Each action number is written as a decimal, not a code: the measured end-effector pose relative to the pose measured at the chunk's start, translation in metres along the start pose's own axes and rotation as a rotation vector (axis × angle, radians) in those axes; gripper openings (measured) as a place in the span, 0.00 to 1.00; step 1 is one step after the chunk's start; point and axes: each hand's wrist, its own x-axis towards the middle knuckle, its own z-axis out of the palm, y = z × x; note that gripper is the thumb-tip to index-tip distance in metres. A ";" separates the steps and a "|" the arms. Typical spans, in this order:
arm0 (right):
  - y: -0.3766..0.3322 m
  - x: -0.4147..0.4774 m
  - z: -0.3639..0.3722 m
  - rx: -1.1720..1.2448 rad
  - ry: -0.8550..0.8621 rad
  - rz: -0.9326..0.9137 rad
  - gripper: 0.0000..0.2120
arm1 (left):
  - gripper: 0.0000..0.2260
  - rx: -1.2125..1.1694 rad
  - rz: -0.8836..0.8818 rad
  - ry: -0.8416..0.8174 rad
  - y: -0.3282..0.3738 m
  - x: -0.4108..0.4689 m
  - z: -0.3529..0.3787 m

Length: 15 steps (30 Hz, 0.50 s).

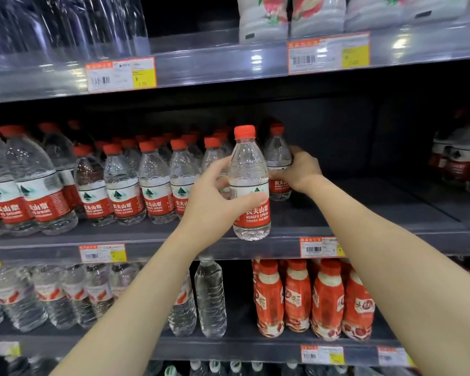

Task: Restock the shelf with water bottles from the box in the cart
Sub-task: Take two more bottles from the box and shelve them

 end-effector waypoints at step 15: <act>-0.012 -0.020 -0.018 -0.112 0.034 0.271 0.37 | 0.36 -0.049 0.007 -0.041 0.008 0.005 0.013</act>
